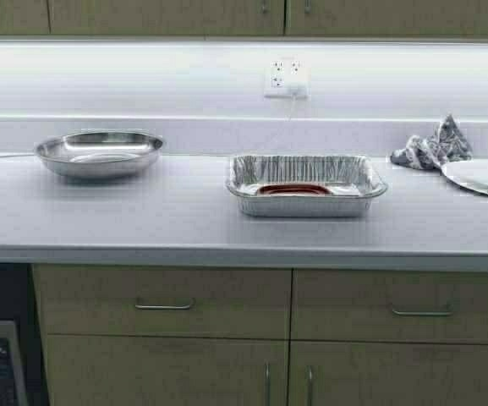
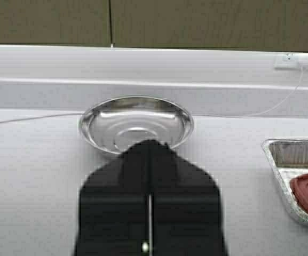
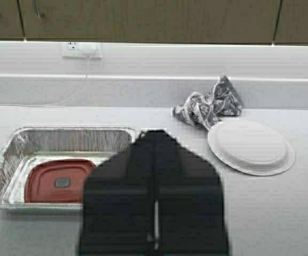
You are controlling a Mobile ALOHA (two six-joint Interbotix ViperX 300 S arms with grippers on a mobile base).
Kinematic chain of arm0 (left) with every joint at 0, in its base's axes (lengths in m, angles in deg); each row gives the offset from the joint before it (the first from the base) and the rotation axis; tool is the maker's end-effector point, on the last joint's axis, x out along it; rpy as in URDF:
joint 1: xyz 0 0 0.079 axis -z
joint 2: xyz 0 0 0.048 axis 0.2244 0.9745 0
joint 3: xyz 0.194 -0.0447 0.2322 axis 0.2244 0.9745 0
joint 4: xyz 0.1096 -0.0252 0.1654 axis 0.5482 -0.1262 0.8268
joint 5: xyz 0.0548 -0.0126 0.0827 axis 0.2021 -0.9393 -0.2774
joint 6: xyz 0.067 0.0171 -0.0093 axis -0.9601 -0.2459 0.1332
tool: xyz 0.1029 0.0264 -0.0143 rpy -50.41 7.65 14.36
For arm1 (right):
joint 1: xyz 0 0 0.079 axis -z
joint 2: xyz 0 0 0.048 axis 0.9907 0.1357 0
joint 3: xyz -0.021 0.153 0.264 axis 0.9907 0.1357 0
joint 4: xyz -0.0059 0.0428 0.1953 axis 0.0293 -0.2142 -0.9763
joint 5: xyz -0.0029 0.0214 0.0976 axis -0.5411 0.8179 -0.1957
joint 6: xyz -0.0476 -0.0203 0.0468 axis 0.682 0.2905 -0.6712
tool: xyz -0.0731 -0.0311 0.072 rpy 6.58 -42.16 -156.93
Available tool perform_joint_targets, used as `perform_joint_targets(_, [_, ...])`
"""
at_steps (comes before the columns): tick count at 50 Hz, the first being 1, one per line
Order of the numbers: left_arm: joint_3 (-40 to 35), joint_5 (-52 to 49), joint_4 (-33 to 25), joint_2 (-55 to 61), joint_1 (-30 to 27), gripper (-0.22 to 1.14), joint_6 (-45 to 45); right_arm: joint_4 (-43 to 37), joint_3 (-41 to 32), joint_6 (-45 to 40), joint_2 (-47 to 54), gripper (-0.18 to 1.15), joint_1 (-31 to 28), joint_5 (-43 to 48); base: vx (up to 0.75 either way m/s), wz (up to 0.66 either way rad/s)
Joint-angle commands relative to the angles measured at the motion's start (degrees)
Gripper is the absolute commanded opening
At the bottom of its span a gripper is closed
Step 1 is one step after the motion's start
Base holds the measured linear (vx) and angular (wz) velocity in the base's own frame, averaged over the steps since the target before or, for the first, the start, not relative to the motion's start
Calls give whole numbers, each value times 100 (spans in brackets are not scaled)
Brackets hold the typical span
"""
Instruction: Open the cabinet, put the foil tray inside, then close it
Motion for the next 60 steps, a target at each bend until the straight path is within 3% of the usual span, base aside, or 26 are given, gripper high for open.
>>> perform_joint_targets(1, [-97,44,9,26,0,3,0,9,-149,9,-79,5,-9,-97,32,-2])
perform_joint_targets(34, [9,132,26,-123,149,5,44,-26,-141,-70,-53,7,-105,-18,27,-6])
perform_joint_targets(38, [35,149,290,-132,650,23,26,9,-132,-229,-53,24,-519,-26,19,-8])
perform_joint_targets(45, [97,88,589,-70,1890,94,193,123,-97,-290,-53,99,-1617,-62,15,-1])
perform_joint_targets(47, [79,97,510,26,2215,110,193,79,-114,-299,-26,112,-1934,9,13,2])
perform_joint_targets(49, [53,123,483,176,2487,111,176,9,-141,-299,53,111,-2215,114,12,2])
perform_joint_targets(52, [-18,255,439,501,2725,102,176,-141,-193,-299,264,100,-2558,404,11,4])
perform_joint_targets(60, [-352,932,281,1494,3059,101,149,-466,-563,-281,1187,101,-2953,923,7,4])
